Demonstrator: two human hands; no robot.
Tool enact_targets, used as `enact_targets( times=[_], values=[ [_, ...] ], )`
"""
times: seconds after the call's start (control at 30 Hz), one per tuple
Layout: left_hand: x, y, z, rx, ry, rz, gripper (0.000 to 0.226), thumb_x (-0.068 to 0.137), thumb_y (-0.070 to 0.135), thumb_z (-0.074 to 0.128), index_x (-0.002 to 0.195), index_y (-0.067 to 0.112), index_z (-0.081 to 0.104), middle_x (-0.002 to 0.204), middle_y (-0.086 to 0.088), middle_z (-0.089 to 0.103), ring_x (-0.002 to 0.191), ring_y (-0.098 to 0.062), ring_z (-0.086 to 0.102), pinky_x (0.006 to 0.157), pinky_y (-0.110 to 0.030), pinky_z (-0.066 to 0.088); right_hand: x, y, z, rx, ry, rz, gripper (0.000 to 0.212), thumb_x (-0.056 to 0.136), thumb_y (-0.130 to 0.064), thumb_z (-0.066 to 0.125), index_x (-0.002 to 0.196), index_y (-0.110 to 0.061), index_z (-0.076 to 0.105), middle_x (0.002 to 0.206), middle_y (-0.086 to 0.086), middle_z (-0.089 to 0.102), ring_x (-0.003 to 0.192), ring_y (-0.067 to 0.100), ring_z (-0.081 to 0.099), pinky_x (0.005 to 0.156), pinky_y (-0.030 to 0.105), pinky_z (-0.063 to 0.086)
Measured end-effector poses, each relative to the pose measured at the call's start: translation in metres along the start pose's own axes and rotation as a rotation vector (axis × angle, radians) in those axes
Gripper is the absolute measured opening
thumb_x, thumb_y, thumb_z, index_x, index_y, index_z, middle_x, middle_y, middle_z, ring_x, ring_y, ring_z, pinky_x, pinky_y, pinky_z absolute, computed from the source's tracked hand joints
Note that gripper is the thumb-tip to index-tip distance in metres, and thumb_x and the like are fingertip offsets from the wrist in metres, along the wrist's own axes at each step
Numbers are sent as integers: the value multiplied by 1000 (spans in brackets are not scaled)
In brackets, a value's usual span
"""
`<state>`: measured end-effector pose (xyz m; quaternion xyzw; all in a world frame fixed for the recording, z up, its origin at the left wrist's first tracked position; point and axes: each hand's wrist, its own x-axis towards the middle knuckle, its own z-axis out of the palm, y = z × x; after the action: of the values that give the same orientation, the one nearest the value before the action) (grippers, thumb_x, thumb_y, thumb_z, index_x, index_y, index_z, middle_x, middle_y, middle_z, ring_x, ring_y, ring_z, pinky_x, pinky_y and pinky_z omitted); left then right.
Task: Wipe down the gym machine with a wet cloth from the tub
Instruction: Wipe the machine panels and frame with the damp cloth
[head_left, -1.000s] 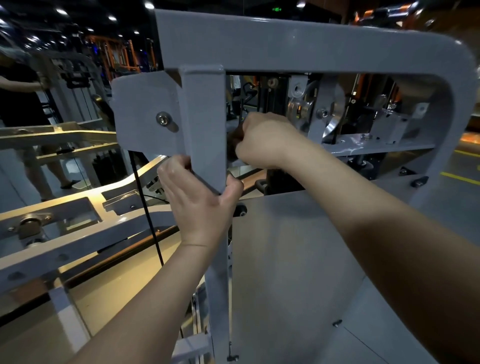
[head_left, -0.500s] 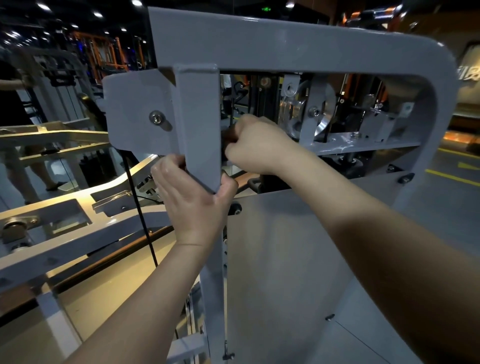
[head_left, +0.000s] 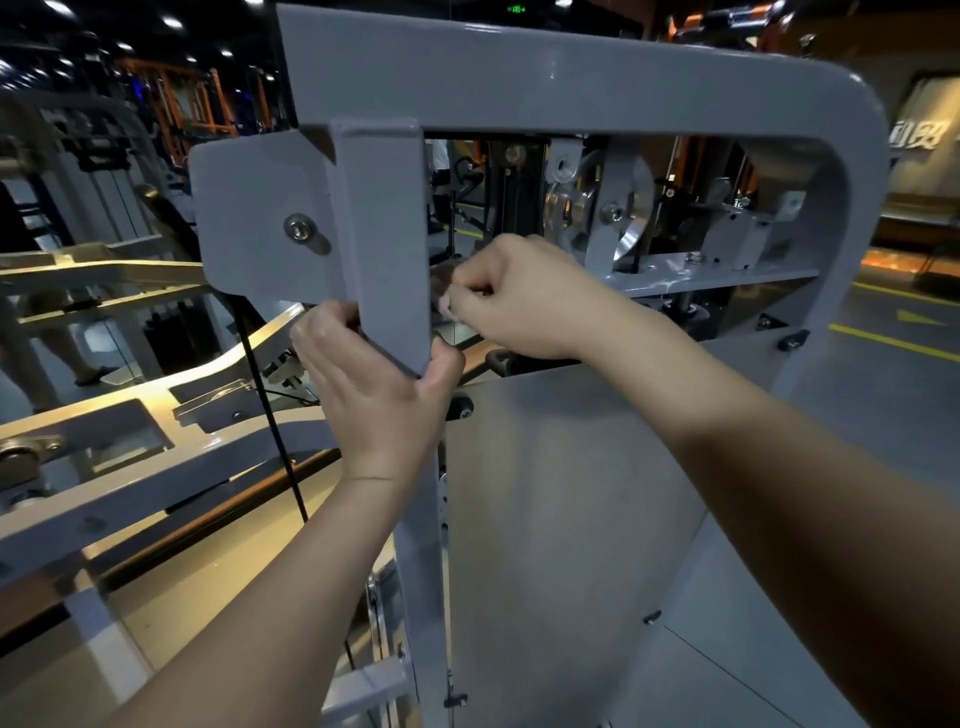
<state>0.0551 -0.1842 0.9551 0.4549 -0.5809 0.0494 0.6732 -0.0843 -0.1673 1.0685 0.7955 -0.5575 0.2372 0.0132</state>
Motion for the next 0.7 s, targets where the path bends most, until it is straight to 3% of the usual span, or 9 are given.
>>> enact_targets(
  times=[0.1, 0.2, 0.3, 0.37, 0.43, 0.53, 0.6, 0.7],
  values=[
    [-1, 0, 0, -15, -14, -26, 66, 71, 28, 74, 116, -9, 42, 114, -22, 42, 106, -31, 41, 89, -32, 35, -23, 18, 0, -5, 44, -162, 25, 103, -37, 53, 96, -26, 73, 84, -5, 72, 81, 14, 65, 80, 37, 52],
    [-2, 1, 0, -18, -32, -32, 68, 72, 30, 71, 119, -8, 40, 117, -22, 41, 108, -34, 42, 89, -35, 37, -46, 38, -2, -28, 205, -249, 20, 103, -33, 56, 111, -33, 75, 104, -12, 77, 97, 13, 72, 80, 40, 56],
    [-2, 2, 0, -20, -23, -24, 68, 74, 33, 69, 122, -2, 38, 118, -21, 41, 108, -23, 37, 86, -30, 33, -64, 54, -8, -14, 295, -200, 19, 104, -24, 55, 101, -20, 74, 87, -5, 74, 80, 16, 70, 72, 39, 55],
    [-1, 1, 0, -23, -2, -4, 65, 74, 32, 71, 123, 12, 34, 117, -20, 41, 108, -13, 32, 85, -26, 33, -73, 57, -13, 47, 358, -134, 20, 105, -19, 55, 106, -16, 75, 89, -1, 75, 84, 14, 70, 76, 37, 54],
    [0, 0, 0, -21, 6, 23, 63, 73, 29, 72, 121, 19, 31, 116, -22, 42, 106, -18, 34, 83, -31, 37, -79, 52, -19, 102, 389, -114, 21, 106, -15, 53, 112, -15, 73, 94, -4, 73, 89, 7, 67, 78, 28, 52],
    [-1, -1, -1, -17, -9, 41, 63, 73, 29, 71, 120, 19, 31, 116, -22, 42, 105, -27, 38, 83, -42, 45, -72, 36, -25, 193, 405, -74, 18, 106, -14, 49, 106, -15, 67, 82, -8, 65, 76, 7, 60, 67, 25, 44],
    [-1, -1, -1, -14, -16, 49, 62, 74, 30, 71, 120, 18, 31, 116, -22, 42, 105, -28, 39, 85, -40, 43, -62, 26, -29, 276, 423, -31, 17, 107, -17, 47, 101, -18, 63, 81, -10, 64, 75, 5, 59, 67, 25, 46],
    [0, -2, -1, -5, -10, 65, 64, 72, 26, 74, 120, 17, 32, 114, -22, 44, 104, -28, 39, 86, -41, 42, -48, 20, -24, 249, 332, 46, 15, 109, -21, 45, 102, -20, 57, 74, -10, 61, 60, 3, 55, 55, 18, 41]
  ],
)
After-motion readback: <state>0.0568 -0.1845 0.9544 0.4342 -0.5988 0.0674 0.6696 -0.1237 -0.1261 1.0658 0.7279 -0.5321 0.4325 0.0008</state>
